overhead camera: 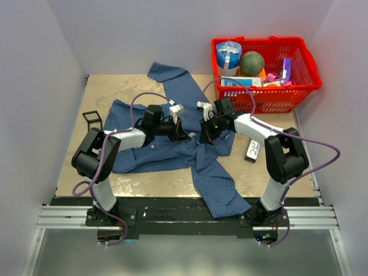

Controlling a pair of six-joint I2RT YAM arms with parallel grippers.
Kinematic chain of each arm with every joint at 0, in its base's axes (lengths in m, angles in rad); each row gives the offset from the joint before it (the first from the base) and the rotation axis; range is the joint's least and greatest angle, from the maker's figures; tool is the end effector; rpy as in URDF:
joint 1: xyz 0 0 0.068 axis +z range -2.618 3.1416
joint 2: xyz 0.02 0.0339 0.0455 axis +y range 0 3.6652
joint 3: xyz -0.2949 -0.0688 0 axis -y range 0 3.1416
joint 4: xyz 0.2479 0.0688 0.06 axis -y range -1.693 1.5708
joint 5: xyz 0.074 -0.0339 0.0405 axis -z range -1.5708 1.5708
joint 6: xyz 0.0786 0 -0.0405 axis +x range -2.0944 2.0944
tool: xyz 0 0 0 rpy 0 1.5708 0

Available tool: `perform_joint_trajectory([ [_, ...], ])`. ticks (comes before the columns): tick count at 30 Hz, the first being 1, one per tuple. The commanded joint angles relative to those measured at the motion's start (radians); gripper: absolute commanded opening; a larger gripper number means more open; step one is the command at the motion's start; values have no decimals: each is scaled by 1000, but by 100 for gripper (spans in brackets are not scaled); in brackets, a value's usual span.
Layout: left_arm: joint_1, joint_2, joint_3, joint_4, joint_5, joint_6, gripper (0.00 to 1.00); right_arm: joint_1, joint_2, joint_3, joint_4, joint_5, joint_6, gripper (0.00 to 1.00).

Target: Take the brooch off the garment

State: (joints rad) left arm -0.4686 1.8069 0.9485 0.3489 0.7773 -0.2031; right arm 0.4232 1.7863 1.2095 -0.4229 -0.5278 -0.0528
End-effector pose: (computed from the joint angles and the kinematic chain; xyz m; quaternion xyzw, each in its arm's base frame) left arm 0.3409 -0.2343 0.1884 0.2957 0.7658 -0.4629 0.3345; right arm 0.3487 0.2005 0.1973 -0.2898 0.8829 0.2961 0.2212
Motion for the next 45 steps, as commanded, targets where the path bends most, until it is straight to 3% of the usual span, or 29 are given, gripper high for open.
perform_joint_trajectory([
  [1,5,-21,-30,74,88,-39,0,28,-47,44,-51,22,-78,16],
  [5,7,-30,-39,79,54,-48,0,28,-77,45,-24,-41,-55,57],
  [8,8,-34,-36,78,31,-58,0,34,-76,48,-13,-106,-35,66],
  [10,13,-37,-34,84,27,-79,0,57,-70,44,-5,-98,-28,66],
  [13,21,-38,-34,104,42,-117,0,88,-51,33,27,-35,-9,60],
  [14,22,-41,-37,108,45,-122,0,98,-42,36,36,-11,-4,49],
  [19,31,-49,-51,136,88,-150,0,106,-16,47,52,20,2,22],
  [20,33,-52,-51,136,92,-153,0,107,-16,50,49,12,1,10],
  [23,33,-57,-57,137,94,-159,5,107,-19,64,49,0,-15,0],
  [26,33,-54,-57,144,99,-174,20,108,-24,64,56,-17,-18,0],
  [29,33,-44,-51,160,94,-197,25,107,-22,59,56,-31,-22,0],
  [37,35,-20,-21,167,80,-223,29,108,-19,56,56,-38,-16,0],
  [41,35,-23,1,98,1,-170,36,108,-11,56,61,-46,-6,0],
  [45,36,-24,12,70,-41,-147,34,111,-2,62,62,-57,2,0],
])
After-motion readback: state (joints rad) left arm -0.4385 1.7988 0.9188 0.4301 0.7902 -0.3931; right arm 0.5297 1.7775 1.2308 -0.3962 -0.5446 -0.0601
